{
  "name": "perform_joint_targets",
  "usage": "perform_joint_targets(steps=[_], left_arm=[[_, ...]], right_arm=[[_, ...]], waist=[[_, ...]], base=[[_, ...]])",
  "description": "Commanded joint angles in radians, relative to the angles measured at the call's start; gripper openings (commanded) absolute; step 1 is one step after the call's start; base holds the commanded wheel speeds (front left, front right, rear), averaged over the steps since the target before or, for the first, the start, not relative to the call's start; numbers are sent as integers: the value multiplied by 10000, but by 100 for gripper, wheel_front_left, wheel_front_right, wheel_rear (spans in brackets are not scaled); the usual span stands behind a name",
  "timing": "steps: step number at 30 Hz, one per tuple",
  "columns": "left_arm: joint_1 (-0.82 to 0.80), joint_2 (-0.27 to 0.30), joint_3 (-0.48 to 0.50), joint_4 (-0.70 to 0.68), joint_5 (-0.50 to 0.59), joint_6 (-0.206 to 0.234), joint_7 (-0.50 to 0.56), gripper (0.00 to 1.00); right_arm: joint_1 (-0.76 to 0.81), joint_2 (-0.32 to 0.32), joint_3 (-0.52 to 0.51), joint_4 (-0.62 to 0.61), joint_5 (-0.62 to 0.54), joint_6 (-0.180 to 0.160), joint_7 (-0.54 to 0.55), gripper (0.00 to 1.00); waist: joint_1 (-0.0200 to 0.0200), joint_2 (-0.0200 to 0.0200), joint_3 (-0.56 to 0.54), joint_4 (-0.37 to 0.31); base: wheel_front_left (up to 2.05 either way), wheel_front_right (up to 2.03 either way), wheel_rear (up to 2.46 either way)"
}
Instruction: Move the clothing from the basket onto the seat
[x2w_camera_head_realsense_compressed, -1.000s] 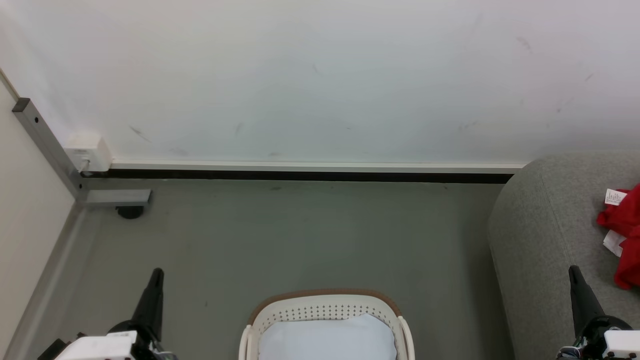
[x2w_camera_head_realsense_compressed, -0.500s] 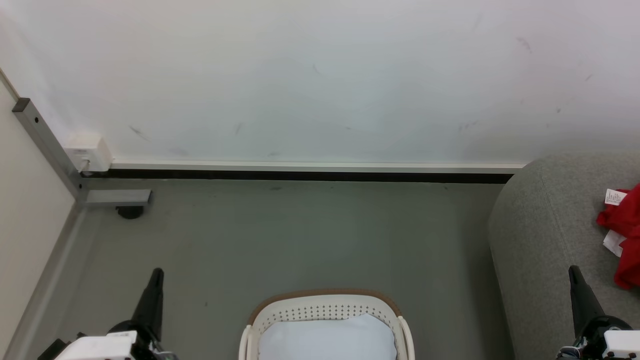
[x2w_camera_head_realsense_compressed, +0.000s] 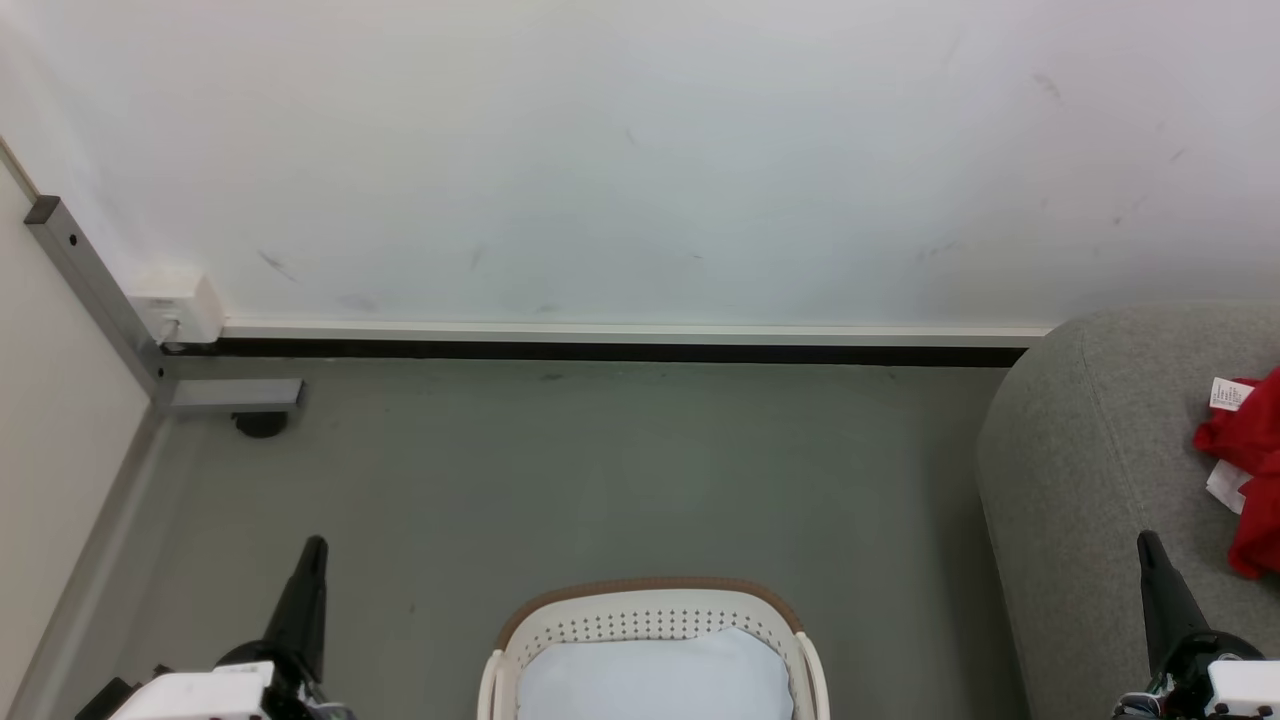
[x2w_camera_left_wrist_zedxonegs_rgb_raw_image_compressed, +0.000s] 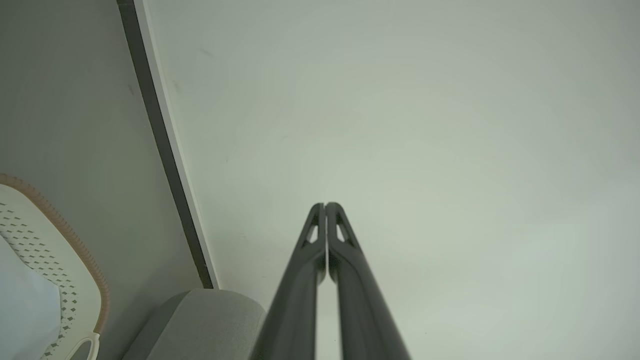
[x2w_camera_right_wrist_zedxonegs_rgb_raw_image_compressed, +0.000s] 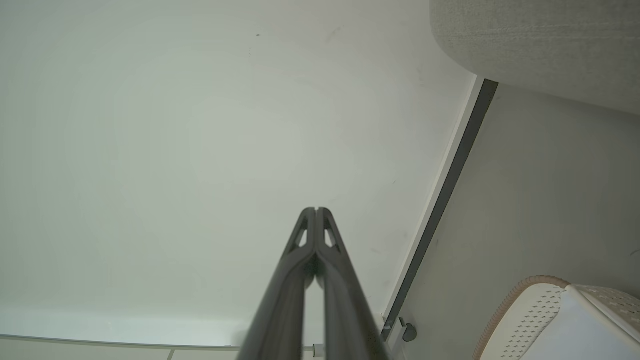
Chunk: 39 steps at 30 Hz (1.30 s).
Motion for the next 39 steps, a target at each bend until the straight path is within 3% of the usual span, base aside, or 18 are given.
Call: perform_joint_targets(steps=[1,39], left_arm=[[-92,71,18,-28,-133,-39,37,0],[-92,71,17,-29,-133,-39,36,0]], right_arm=[[-133,3,-45,29,-55,-21,26,0],[-133,5,-48,28,-56,-21,32,0]], waist=[[0,0,0,0],[0,0,0,0]], base=[[0,0,0],[0,0,0]])
